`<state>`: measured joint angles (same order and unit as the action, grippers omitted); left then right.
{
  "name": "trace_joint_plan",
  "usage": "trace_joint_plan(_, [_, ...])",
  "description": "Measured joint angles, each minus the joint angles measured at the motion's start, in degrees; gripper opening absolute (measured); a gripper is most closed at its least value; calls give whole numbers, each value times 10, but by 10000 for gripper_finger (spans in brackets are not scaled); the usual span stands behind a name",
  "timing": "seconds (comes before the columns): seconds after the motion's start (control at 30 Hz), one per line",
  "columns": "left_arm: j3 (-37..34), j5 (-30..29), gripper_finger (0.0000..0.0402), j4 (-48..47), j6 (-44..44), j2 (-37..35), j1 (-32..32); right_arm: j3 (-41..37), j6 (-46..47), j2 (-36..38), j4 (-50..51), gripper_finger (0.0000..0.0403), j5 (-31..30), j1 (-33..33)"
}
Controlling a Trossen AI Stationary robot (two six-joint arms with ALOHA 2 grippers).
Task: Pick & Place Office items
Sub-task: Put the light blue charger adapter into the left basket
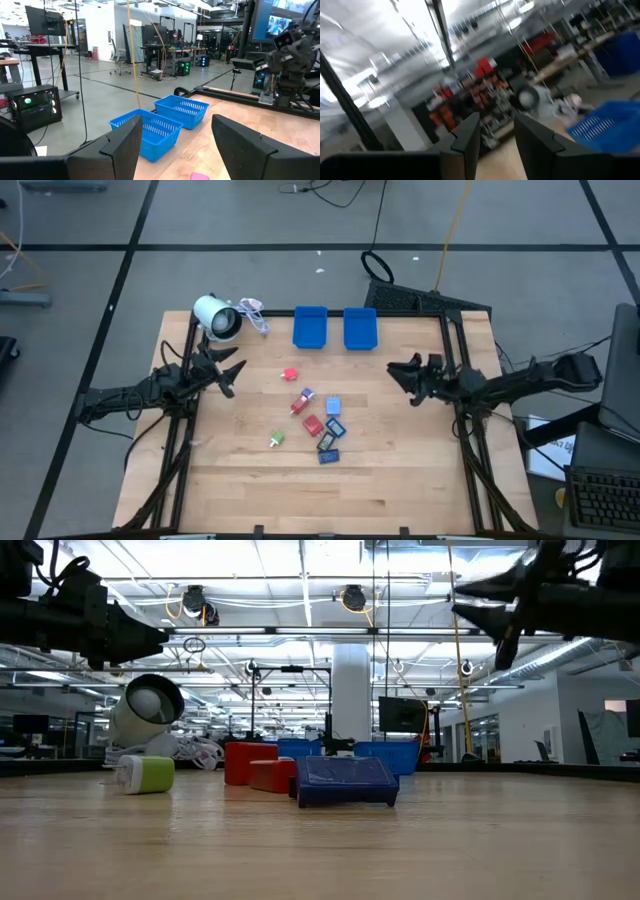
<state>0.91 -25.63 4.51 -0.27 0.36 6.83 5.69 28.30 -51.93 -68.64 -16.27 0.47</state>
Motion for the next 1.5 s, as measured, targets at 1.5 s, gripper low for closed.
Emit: trace_joint_plan(1.5, [0,0,244,0,0,0,0,577,-154,-478,480,210,-99,162])
